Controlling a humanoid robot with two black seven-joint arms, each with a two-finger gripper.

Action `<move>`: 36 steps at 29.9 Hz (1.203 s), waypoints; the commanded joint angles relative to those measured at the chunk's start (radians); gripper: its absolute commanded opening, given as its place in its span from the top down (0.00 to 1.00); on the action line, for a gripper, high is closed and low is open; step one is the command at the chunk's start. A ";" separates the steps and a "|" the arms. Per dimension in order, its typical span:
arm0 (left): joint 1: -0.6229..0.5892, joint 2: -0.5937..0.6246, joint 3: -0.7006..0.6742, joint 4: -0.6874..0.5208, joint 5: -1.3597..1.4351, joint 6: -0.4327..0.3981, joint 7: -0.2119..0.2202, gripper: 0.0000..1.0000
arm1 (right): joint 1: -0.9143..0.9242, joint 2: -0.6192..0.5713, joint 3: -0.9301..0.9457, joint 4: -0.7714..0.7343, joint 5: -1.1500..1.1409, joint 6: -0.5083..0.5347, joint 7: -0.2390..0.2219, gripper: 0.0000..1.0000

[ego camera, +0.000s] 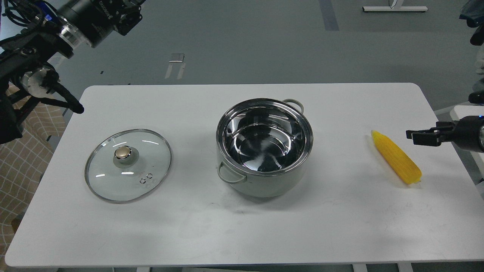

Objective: Open pot and put corn in
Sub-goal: 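Lower the right gripper onto the yellow corn cob and grasp it, then lift the corn cob with the right gripper and carry it over the pot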

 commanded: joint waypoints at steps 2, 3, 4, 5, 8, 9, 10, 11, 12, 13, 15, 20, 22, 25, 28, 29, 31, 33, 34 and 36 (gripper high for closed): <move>0.003 -0.001 -0.003 -0.018 0.000 0.001 0.000 0.12 | -0.058 0.069 0.002 -0.088 -0.040 -0.045 0.000 0.00; 0.003 -0.001 -0.003 -0.024 0.000 0.001 0.000 0.12 | -0.064 0.089 -0.001 -0.100 -0.040 -0.055 0.000 0.00; 0.003 -0.001 -0.004 -0.027 0.000 0.001 0.000 0.12 | -0.070 0.099 -0.001 -0.107 -0.040 -0.055 0.000 0.00; 0.003 -0.001 -0.004 -0.032 0.000 0.001 0.000 0.12 | -0.079 0.112 -0.001 -0.127 -0.040 -0.057 0.000 0.01; 0.003 0.004 -0.007 -0.050 0.000 0.001 0.000 0.12 | -0.097 0.161 -0.001 -0.180 -0.041 -0.060 0.000 0.05; 0.003 0.004 -0.009 -0.053 0.000 0.000 0.000 0.12 | -0.101 0.172 -0.001 -0.190 -0.040 -0.061 0.000 0.07; 0.003 0.006 -0.015 -0.056 0.000 0.001 0.000 0.12 | -0.107 0.188 -0.002 -0.204 -0.041 -0.063 0.000 0.09; 0.003 0.006 -0.018 -0.058 0.000 0.000 0.000 0.12 | -0.107 0.199 -0.002 -0.204 -0.041 -0.063 0.000 0.09; 0.003 0.006 -0.020 -0.058 0.000 0.000 0.000 0.12 | -0.107 0.204 -0.002 -0.204 -0.041 -0.063 0.000 0.09; 0.003 0.006 -0.023 -0.058 0.000 0.000 0.000 0.12 | -0.107 0.213 -0.004 -0.207 -0.041 -0.063 0.000 0.10; 0.003 0.007 -0.023 -0.058 0.000 0.000 0.000 0.12 | -0.108 0.221 -0.004 -0.215 -0.043 -0.063 0.000 0.12; 0.005 0.007 -0.021 -0.058 0.000 0.000 0.000 0.11 | -0.108 0.265 -0.068 -0.250 -0.043 -0.065 0.000 0.76; 0.003 0.007 -0.023 -0.058 0.000 0.000 0.000 0.11 | -0.110 0.267 -0.071 -0.255 -0.043 -0.065 0.000 0.77; 0.003 0.007 -0.023 -0.058 0.000 0.000 0.000 0.11 | -0.110 0.265 -0.072 -0.252 -0.041 -0.069 0.000 0.86; 0.003 0.007 -0.021 -0.058 0.000 0.000 0.000 0.11 | -0.101 0.259 -0.070 -0.244 -0.035 -0.081 0.000 0.94; 0.005 0.007 -0.023 -0.058 0.000 0.000 0.000 0.11 | -0.095 0.258 -0.070 -0.243 -0.033 -0.083 0.000 0.95; 0.003 0.006 -0.023 -0.059 0.000 0.000 0.000 0.11 | -0.056 0.236 -0.067 -0.217 -0.029 -0.092 0.000 0.95; 0.003 0.006 -0.023 -0.059 0.000 0.000 0.000 0.11 | 0.005 0.198 -0.065 -0.168 -0.024 -0.092 0.000 0.95; 0.003 0.006 -0.023 -0.059 0.000 0.000 0.000 0.11 | 0.023 0.186 -0.064 -0.148 -0.024 -0.092 0.000 0.95; 0.003 0.006 -0.023 -0.059 0.000 0.000 0.000 0.11 | 0.092 0.153 -0.064 -0.091 -0.021 -0.088 0.000 0.95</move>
